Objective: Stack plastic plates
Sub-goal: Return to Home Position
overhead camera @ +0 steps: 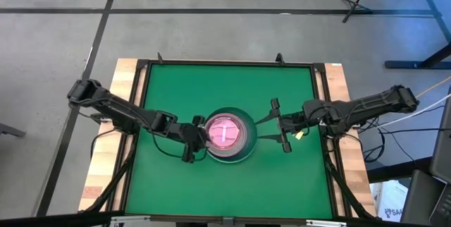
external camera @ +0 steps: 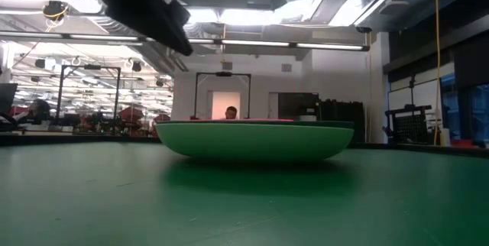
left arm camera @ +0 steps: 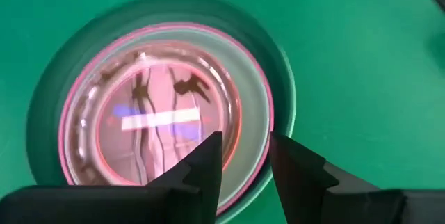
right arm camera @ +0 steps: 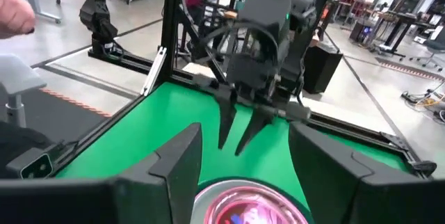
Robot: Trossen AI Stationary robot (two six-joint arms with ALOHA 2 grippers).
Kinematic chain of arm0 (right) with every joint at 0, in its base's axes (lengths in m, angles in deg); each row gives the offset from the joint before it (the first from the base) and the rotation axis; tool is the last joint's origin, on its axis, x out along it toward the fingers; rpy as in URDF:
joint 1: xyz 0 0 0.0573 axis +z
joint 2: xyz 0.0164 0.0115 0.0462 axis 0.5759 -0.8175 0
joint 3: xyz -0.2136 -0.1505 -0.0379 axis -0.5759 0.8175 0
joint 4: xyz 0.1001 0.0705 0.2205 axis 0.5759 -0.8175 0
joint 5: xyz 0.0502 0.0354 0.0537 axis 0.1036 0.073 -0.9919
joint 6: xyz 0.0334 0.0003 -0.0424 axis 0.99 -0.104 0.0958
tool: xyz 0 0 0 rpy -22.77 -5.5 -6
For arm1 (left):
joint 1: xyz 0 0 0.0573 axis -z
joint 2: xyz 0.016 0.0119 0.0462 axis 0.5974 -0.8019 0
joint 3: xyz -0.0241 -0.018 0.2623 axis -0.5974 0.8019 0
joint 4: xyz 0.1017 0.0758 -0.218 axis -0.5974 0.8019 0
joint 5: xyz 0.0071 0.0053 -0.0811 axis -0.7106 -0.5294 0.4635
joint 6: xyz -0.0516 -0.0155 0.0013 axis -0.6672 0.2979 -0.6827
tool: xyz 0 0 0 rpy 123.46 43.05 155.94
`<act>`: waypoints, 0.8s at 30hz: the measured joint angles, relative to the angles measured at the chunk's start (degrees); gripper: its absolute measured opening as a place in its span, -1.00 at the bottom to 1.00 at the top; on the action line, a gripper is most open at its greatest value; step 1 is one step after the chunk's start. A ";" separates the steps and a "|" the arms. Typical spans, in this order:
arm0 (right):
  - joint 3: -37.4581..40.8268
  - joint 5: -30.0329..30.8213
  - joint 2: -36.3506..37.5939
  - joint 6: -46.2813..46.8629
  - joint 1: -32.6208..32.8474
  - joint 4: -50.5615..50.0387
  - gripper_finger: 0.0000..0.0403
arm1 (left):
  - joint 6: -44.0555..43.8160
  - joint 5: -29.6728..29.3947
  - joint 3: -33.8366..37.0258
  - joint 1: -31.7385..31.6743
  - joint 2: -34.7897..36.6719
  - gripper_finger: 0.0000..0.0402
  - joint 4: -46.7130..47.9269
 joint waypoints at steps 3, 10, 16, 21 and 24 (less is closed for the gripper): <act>0.00 0.00 -0.97 0.07 0.02 0.12 0.04 | 0.33 -0.74 1.02 0.81 1.81 -0.43 -0.31; 0.00 0.00 -6.53 0.69 0.02 -1.89 0.04 | 2.16 -3.22 9.37 -0.01 8.67 -0.43 -10.86; -0.13 8.19 -9.35 -1.05 -0.03 2.37 0.04 | 5.04 -4.56 17.30 -2.07 16.78 -0.43 -23.51; -0.13 13.64 -7.19 -0.91 -0.03 -0.21 0.04 | 7.22 -4.56 23.99 -3.52 22.47 -0.43 -31.66; 0.17 14.16 -4.81 -1.01 -0.44 -6.24 0.04 | 6.48 -5.81 26.97 -4.43 26.30 -0.43 -31.82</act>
